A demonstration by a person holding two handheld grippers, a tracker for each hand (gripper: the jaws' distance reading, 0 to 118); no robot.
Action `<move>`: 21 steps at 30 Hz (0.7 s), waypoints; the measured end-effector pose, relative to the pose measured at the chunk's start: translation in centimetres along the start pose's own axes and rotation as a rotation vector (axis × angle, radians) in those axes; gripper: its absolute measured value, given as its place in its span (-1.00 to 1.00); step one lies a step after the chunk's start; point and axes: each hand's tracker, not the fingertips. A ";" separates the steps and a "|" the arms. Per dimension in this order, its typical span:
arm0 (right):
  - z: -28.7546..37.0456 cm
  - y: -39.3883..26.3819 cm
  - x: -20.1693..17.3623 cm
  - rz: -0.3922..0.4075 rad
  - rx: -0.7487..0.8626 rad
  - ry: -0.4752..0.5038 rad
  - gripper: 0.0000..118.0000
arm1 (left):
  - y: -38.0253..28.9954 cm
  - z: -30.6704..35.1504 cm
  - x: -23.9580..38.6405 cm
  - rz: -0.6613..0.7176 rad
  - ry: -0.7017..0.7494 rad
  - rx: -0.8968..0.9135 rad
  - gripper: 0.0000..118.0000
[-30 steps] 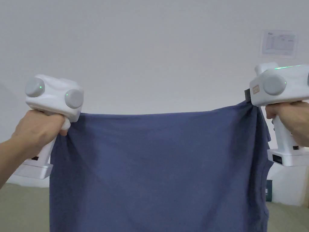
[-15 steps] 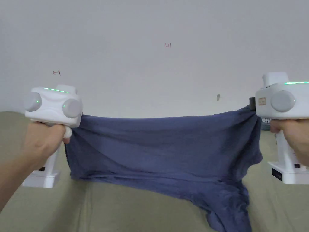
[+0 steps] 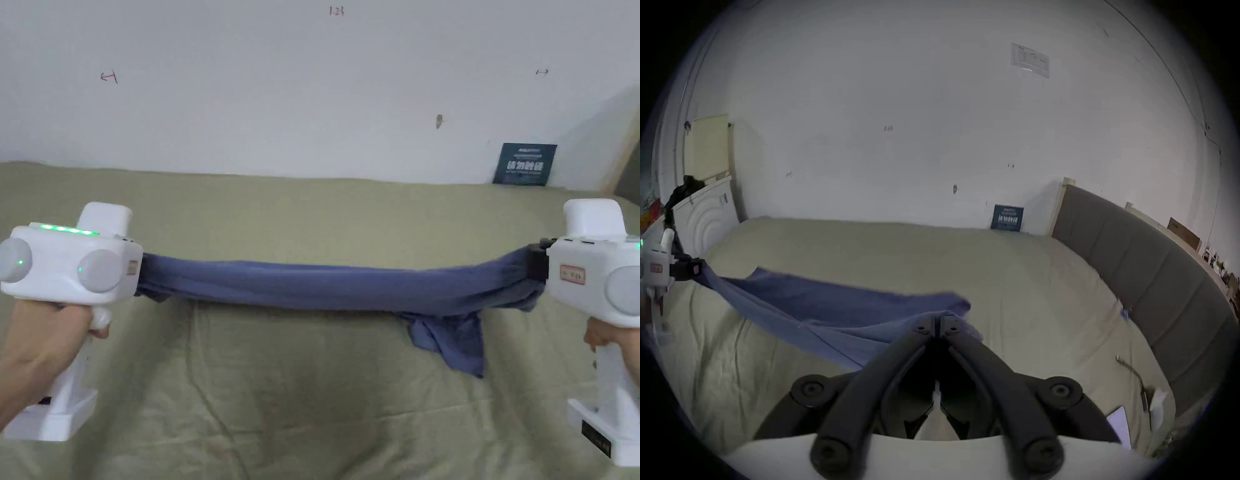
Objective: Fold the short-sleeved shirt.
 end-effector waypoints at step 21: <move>20.0 -23.3 1.4 -0.014 -0.206 0.082 -0.99 | -24.8 16.8 -3.3 0.025 -0.113 -0.161 -0.92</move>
